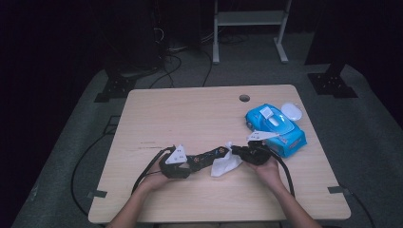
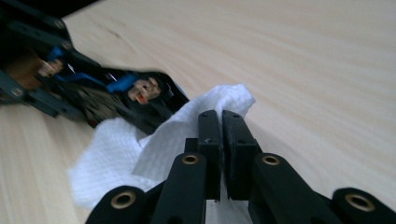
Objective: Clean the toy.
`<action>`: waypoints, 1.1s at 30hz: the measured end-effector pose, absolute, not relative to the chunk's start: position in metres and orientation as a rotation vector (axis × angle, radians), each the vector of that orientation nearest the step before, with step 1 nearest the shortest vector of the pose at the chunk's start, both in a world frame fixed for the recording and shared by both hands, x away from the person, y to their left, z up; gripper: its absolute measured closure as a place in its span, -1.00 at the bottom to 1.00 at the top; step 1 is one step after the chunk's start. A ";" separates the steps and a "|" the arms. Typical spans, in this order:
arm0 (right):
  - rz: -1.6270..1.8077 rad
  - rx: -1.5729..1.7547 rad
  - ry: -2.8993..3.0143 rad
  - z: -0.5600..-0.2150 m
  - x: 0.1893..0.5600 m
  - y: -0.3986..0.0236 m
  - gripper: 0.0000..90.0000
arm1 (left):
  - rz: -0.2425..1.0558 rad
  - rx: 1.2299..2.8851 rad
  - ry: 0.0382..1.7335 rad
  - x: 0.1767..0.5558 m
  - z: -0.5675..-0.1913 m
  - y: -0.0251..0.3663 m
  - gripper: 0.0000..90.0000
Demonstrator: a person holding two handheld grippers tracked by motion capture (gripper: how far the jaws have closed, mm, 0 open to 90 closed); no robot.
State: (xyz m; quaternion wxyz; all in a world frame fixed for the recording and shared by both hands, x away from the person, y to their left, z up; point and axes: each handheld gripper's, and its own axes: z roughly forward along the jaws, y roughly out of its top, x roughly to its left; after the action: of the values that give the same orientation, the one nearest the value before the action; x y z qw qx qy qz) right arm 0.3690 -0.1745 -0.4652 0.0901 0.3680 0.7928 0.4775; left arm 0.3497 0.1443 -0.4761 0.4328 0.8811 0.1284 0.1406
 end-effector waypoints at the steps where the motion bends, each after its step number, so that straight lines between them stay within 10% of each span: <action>1: 1.402 1.102 2.370 -0.469 0.370 -0.175 0.91 | 0.349 2.196 0.320 0.350 -0.476 0.144 0.24; 33: 1.513 0.899 2.320 -0.436 0.351 -0.145 0.91 | 0.351 2.202 0.316 0.350 -0.476 0.143 0.25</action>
State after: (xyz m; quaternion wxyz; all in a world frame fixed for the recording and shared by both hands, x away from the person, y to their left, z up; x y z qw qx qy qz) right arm 0.3512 -0.1448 -0.4356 0.1147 0.3068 0.7914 0.5161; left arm 0.3503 0.1434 -0.4764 0.4300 0.8827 0.1267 0.1408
